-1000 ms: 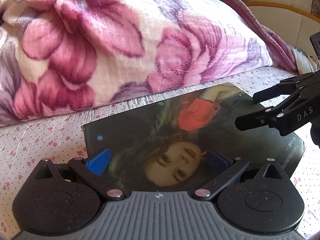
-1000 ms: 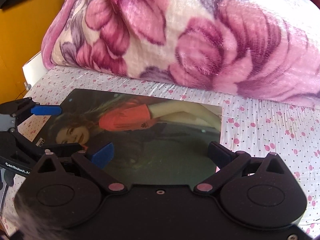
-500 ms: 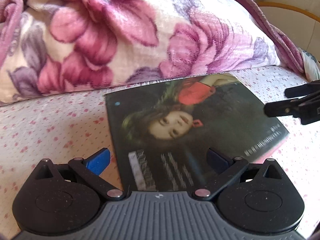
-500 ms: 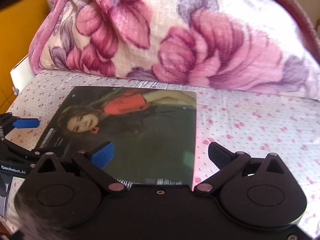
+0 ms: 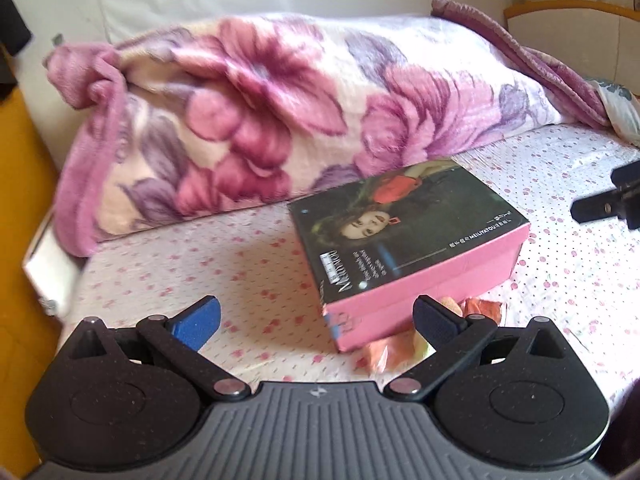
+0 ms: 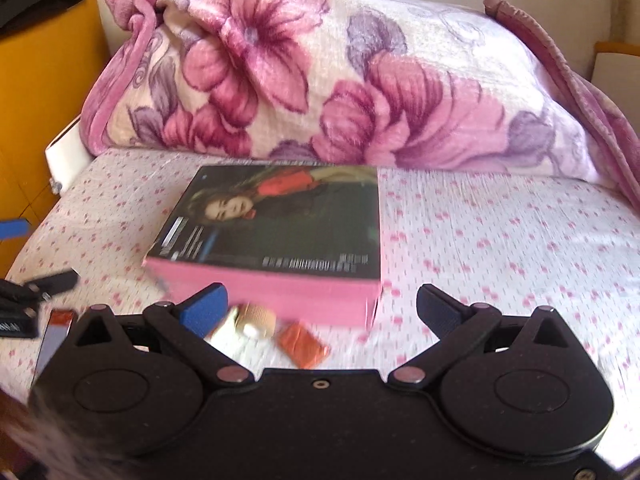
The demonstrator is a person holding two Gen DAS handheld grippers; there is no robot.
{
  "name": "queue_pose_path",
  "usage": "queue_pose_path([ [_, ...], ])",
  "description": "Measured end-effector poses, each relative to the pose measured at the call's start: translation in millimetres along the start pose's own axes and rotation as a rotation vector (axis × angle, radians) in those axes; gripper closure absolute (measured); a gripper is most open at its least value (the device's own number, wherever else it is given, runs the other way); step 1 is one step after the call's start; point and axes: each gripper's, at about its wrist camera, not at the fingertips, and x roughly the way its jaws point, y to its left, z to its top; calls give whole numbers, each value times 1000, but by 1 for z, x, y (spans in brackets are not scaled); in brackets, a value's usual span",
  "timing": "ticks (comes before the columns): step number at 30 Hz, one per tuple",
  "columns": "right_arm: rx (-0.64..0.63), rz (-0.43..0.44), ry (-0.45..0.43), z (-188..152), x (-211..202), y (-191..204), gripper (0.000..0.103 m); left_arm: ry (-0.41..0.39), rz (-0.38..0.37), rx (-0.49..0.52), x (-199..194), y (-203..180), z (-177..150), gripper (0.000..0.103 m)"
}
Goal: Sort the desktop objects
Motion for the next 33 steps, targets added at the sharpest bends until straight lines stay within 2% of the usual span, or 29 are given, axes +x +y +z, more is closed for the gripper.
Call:
queue_pose_path([
  [7, 24, -6, 27, -37, -44, 14, 1, -18, 27, -62, -63, -14, -28, 0],
  [13, 42, -21, 39, -69, -74, 26, 1, -22, -26, -160, -97, -34, -55, 0],
  [19, 65, -31, 55, -99, -90, 32, 1, -7, -52, -243, -105, -52, -84, 0],
  [22, 63, -52, 50, -114, -97, 34, 1, 8, -75, -231, -106, -63, -89, 0],
  [28, 69, -86, 61, -138, -97, 32, 1, -22, -67, -216, -111, -79, -93, 0],
  [33, 58, -102, 49, -144, -101, 32, 1, -17, -62, -229, -107, -82, -97, 0],
])
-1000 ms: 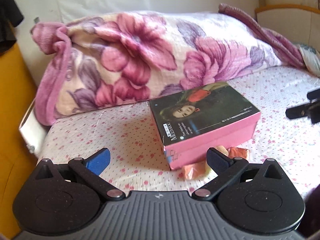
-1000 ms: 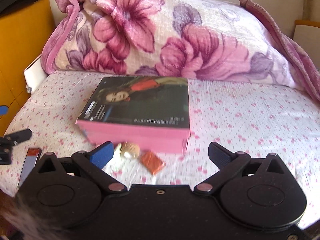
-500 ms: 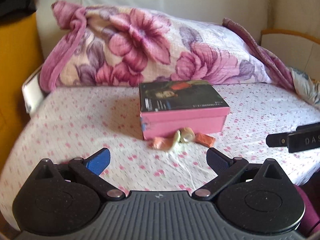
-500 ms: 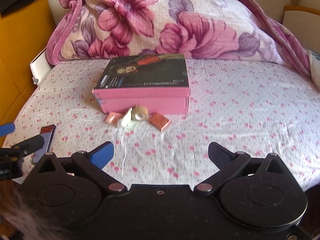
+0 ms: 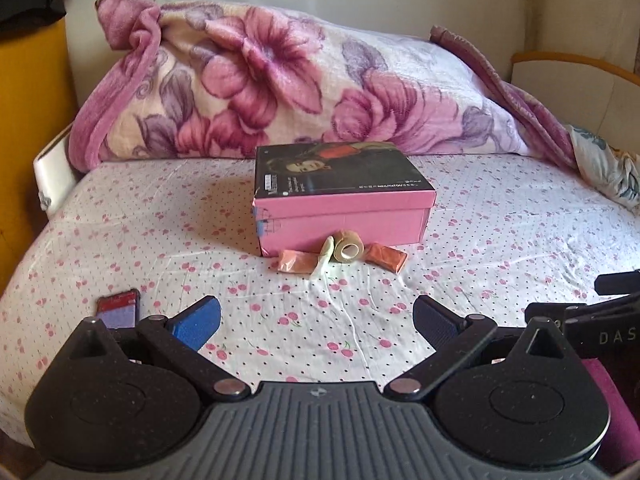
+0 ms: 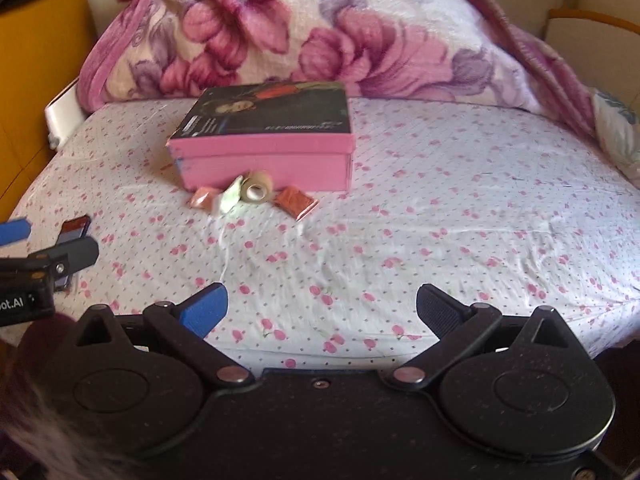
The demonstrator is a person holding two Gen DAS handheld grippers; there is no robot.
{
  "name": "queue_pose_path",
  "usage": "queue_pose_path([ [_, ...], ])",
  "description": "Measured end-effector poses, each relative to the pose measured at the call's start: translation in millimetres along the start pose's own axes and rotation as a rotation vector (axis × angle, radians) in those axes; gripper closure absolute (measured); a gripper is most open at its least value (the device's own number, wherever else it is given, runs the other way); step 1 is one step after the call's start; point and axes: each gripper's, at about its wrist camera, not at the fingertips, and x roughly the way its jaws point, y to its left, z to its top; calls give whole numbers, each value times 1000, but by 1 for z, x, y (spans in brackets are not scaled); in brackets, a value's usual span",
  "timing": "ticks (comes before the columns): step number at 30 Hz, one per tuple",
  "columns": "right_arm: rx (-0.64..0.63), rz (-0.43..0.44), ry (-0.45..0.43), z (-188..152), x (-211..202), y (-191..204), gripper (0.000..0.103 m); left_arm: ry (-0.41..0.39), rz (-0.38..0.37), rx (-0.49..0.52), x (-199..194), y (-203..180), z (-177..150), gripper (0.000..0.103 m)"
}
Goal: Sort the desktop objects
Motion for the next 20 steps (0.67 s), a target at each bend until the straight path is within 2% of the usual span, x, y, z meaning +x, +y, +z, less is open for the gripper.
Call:
queue_pose_path([
  [7, -3, 17, 18, -3, 1, 0, 1, -1, 0, -19, 2, 1, -7, 0],
  [20, -17, 38, -3, -4, -8, 4, 1, -9, -26, -40, -3, -2, -8, 0],
])
